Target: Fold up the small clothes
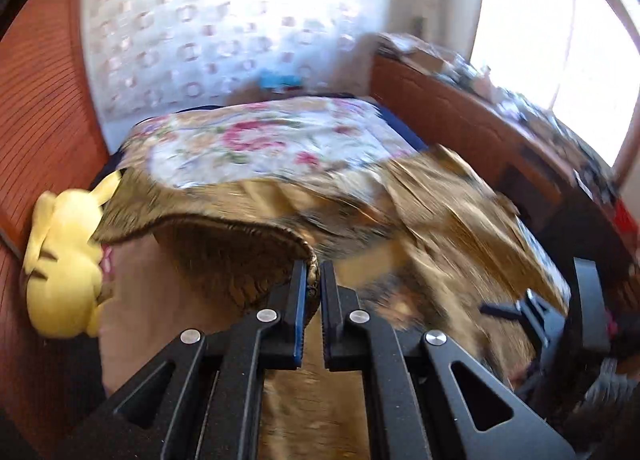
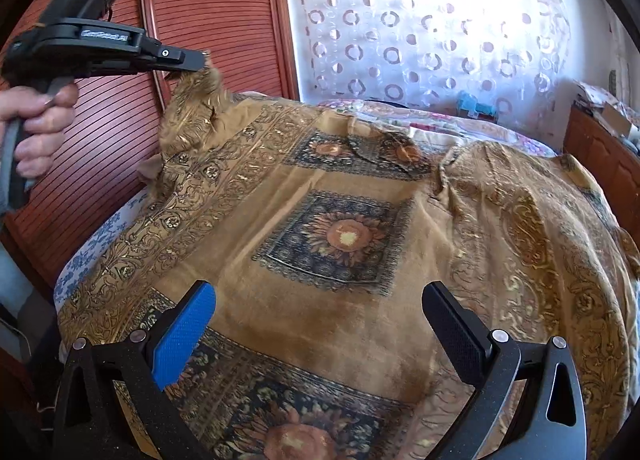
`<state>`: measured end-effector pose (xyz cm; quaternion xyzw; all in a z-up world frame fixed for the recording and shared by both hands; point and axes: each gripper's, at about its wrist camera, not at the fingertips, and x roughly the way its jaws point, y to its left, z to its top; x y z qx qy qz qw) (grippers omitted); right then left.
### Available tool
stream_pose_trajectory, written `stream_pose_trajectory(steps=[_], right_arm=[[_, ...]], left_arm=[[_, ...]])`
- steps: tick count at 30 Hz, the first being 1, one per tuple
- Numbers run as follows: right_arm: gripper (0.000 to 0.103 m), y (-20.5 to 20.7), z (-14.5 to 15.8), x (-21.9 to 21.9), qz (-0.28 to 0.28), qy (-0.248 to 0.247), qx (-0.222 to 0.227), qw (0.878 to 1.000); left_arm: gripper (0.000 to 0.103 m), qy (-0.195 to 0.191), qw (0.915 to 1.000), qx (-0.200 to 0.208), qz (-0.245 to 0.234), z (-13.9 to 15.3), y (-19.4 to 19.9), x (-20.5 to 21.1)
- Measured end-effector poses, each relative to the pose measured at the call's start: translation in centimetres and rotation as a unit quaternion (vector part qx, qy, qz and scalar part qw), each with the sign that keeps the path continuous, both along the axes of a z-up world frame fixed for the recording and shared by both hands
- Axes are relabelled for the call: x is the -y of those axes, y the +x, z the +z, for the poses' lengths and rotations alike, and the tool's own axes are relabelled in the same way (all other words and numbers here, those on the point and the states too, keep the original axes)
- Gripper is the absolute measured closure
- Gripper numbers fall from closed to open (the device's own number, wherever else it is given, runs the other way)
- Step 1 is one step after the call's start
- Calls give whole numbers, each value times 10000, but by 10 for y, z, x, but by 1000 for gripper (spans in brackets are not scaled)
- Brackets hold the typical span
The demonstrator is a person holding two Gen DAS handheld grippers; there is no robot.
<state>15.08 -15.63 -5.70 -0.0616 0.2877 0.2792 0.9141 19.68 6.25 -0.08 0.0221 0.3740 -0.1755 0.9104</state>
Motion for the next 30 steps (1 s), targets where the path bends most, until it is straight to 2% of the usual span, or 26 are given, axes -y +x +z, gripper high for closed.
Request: stream_pose_trajectory(steps=[2,4,7,8,10,11,12,17,20,26,30], right_arm=[[0,-2,1,7,-41,54,14,10000],[0,-4,2,16,-96,131,-14,9999],[0,-7,6,26,-173,229,15,9996],[0,-7,7,29,-186,256,26,9995],[0,-12,9,33,-226,293,67,9993],[0,-13,10,33,-242,307,79,9992],[0,-13,10,33,-251,324,82,9991],[0,-18,8,39,-253,359,100,9990],[0,-19,12,43,-243,364,129,9990],[0,-20,16,69,-351,347,195,9986],[0,-22,20,87,-523,253,248,9980]], left_arm=[[96,61,9998,-22,-172,-3,-9,9],[90,251,9995,-19,-174,-6,-17,10],[66,434,9990,54,-37,-9,-26,2],[54,459,9989,82,1,-11,-30,-2],[39,430,9990,76,78,-15,-34,-9],[25,457,9988,46,172,-19,-36,-16],[22,476,9985,42,264,-24,-38,-24],[22,608,9968,-218,477,-61,-45,-31],[22,581,9962,-242,599,-76,-52,-31],[22,289,9981,72,539,-73,-62,-15],[21,334,9985,340,280,-66,-62,15]])
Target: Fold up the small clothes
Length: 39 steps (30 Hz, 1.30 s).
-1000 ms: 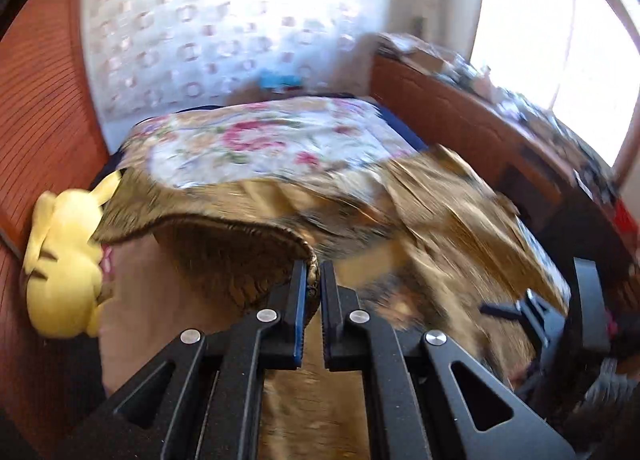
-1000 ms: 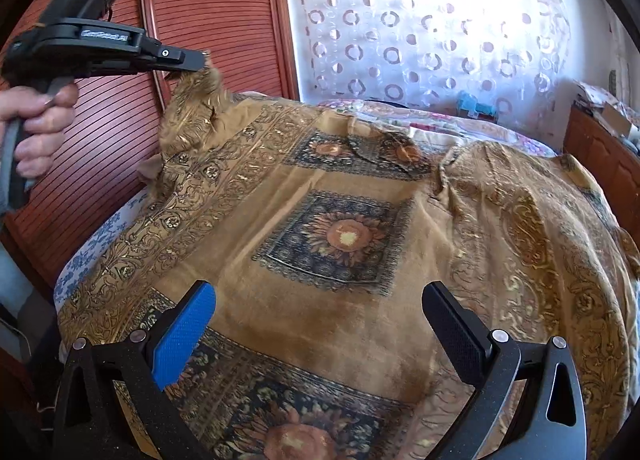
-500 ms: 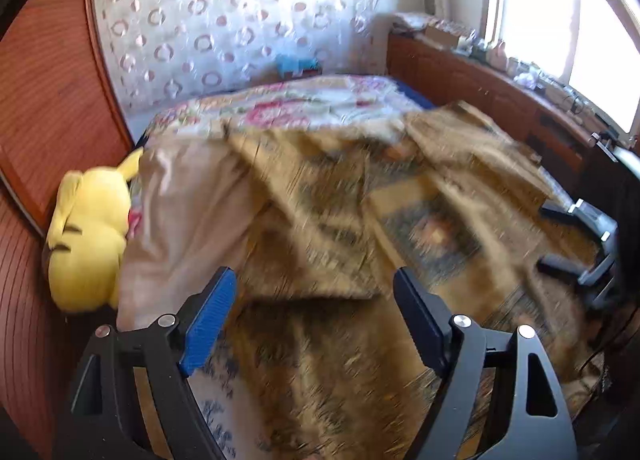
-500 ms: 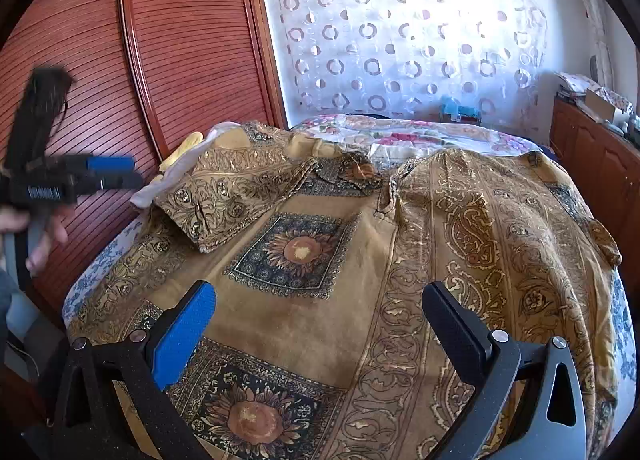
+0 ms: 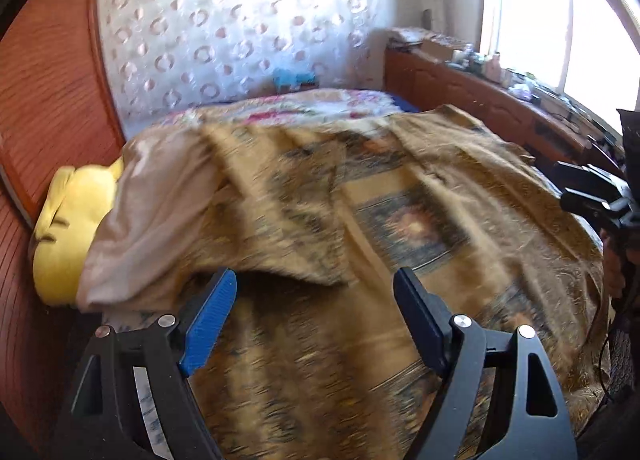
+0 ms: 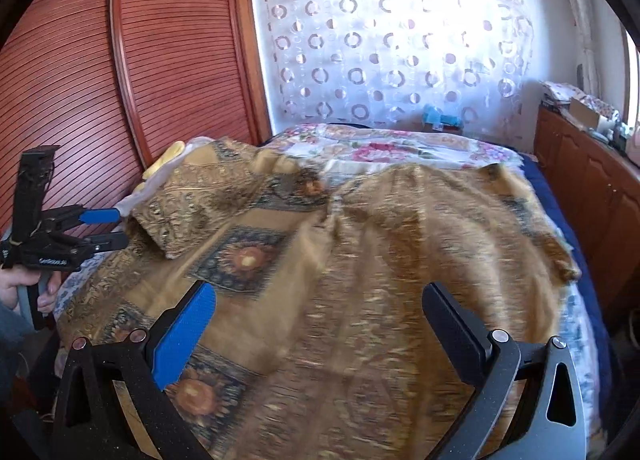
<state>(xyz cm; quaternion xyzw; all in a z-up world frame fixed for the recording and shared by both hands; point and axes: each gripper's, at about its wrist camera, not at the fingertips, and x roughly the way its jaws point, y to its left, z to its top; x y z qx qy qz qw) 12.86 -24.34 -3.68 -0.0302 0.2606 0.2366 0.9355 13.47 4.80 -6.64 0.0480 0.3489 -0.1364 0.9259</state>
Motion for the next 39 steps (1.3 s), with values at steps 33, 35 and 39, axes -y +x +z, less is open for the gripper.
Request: stream_pose_trajectory(steps=[33,35,39], right_arm=[[1,77,1,124,-1557,-165,-683,9853],[1,87,1,128,-1579,-4,-822,9840],[1,104,1,137,-1607,301,-1025,9812]], left_arm=[[12,406,9893,-841,-1117,-49,61,141],[9,426,9887,-856,-1154,-49,61,142],[0,485,9870,-911,-1229,-52,61,147]])
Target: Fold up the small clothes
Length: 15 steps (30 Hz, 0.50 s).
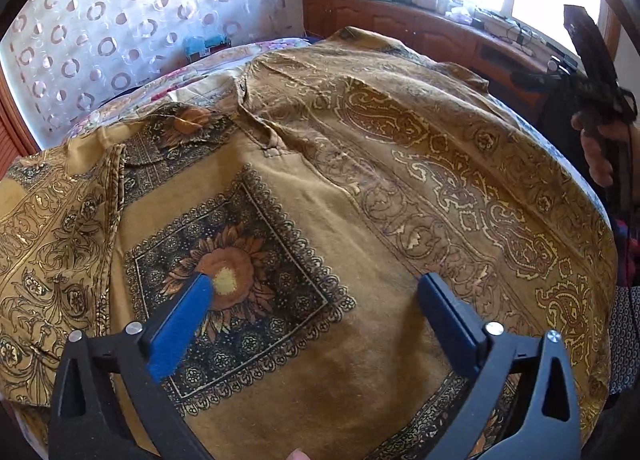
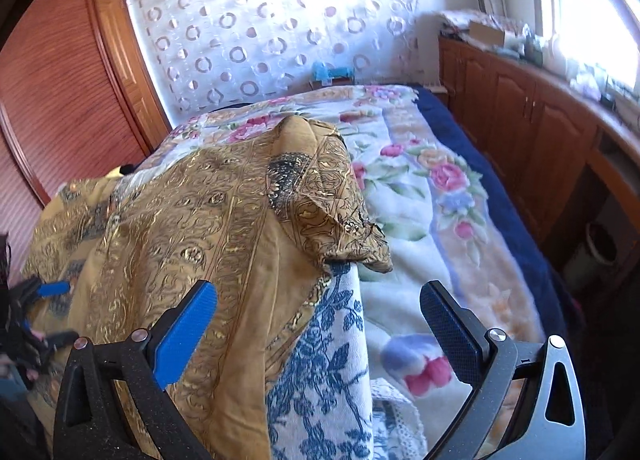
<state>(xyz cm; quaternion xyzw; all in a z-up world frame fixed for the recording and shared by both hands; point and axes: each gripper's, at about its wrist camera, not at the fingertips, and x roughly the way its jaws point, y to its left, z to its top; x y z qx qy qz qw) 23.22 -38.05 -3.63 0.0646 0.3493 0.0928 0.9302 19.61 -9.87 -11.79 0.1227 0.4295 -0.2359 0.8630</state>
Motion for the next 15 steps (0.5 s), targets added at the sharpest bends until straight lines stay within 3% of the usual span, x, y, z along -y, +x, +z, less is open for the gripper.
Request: stream_pose_trajectory(steps=[15], right_arm=[[2,59,-12,31,-266,1056,-738,9913]], left_arm=[[0,5,10000,6,11,0,0,-1]])
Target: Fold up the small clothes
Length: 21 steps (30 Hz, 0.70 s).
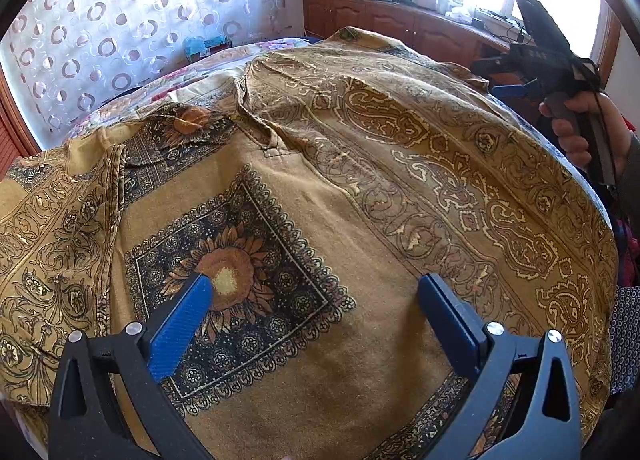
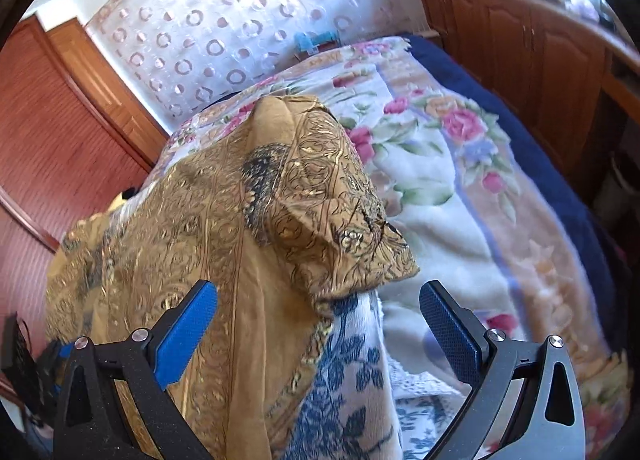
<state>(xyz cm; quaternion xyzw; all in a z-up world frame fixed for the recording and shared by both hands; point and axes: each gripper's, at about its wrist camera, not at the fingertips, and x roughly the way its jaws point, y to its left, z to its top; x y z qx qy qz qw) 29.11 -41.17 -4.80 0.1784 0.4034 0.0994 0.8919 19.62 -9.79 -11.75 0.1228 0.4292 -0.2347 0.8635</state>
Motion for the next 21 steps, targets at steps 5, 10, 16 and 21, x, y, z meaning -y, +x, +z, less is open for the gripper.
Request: stream_pose_trajectory(steps=[5,10,16,21], right_arm=[[3,15,-7,10,-78,392,-219,9990],[10,23,-14,14,-105,750,-379,9964],[62,24,-9,21,-258,683,-333,9968],[88,16,7,12,-274,63,-10,9996]], left_arm=[[0,3,10000,3,6,0,0,1],[0,3,10000,4,7,0,0,1],[0,2,10000,5,10,0,0,1],[0,2,10000,4,11,0,0,1]])
